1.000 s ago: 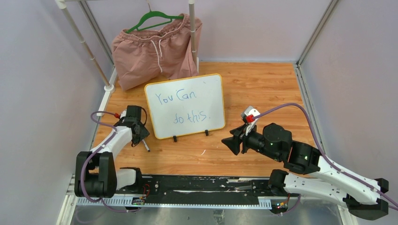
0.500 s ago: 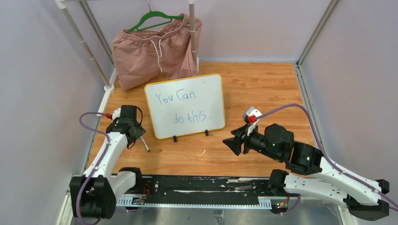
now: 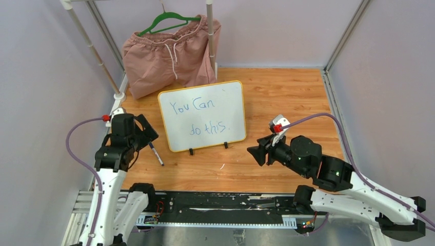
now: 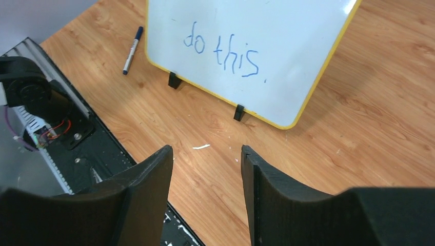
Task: Write a sentence on the whiteboard
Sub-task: Reset both arms
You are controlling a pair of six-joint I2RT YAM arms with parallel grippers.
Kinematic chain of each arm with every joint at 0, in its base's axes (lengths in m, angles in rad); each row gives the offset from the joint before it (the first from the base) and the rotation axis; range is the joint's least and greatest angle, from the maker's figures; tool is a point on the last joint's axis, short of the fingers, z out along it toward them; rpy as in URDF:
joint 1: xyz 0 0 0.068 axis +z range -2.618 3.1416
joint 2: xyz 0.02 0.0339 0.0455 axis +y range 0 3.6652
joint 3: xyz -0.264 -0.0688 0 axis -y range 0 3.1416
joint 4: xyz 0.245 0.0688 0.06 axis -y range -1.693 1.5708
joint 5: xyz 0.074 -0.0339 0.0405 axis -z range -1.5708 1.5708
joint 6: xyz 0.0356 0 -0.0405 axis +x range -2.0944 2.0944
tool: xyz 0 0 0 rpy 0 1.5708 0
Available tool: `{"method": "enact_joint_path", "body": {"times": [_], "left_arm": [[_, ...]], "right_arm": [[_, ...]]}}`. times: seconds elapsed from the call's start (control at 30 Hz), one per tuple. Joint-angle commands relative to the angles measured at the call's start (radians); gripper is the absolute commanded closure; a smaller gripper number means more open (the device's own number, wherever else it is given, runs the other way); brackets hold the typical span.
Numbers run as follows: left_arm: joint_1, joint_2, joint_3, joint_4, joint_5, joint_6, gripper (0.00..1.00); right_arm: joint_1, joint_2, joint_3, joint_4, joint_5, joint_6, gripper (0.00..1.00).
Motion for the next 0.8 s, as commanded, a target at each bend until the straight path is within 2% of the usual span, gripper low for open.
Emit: {"method": "enact_joint_path", "body": {"times": [0.0, 0.03, 0.13, 0.2, 0.33, 0.4, 0.53, 0.6, 0.77], "left_arm": [[-0.06, -0.028, 0.089, -0.08, -0.012, 0.157, 0.04], [-0.091, -0.031, 0.117, -0.081, -0.046, 0.201, 0.01], [-0.191, -0.016, 0.223, -0.103, -0.17, 0.329, 0.0], [-0.269, 0.011, 0.287, -0.106, -0.218, 0.358, 0.0], [-0.391, 0.056, 0.353, -0.045, -0.21, 0.383, 0.0], [-0.441, 0.082, 0.383, -0.017, -0.247, 0.388, 0.0], [-0.53, 0.126, 0.43, 0.066, -0.292, 0.422, 0.0], [-0.559, 0.16, 0.443, 0.118, -0.312, 0.45, 0.0], [-0.609, 0.304, 0.545, 0.156, -0.29, 0.467, 0.0]], "right_arm": [[-0.009, 0.026, 0.032, 0.017, 0.128, -0.021, 0.45], [-0.009, 0.035, 0.03, 0.044, 0.163, -0.023, 0.44], [-0.009, 0.075, 0.027, 0.113, 0.373, 0.04, 0.44], [-0.009, 0.114, 0.039, 0.138, 0.471, 0.062, 0.43], [-0.009, 0.205, 0.074, 0.207, 0.566, 0.038, 0.36], [-0.01, 0.247, 0.096, 0.226, 0.61, 0.012, 0.3], [-0.012, 0.268, 0.073, 0.29, 0.667, -0.063, 0.22], [-0.049, 0.267, 0.056, 0.311, 0.634, -0.052, 0.17], [-0.32, 0.316, 0.109, 0.221, 0.265, 0.09, 0.14]]}}
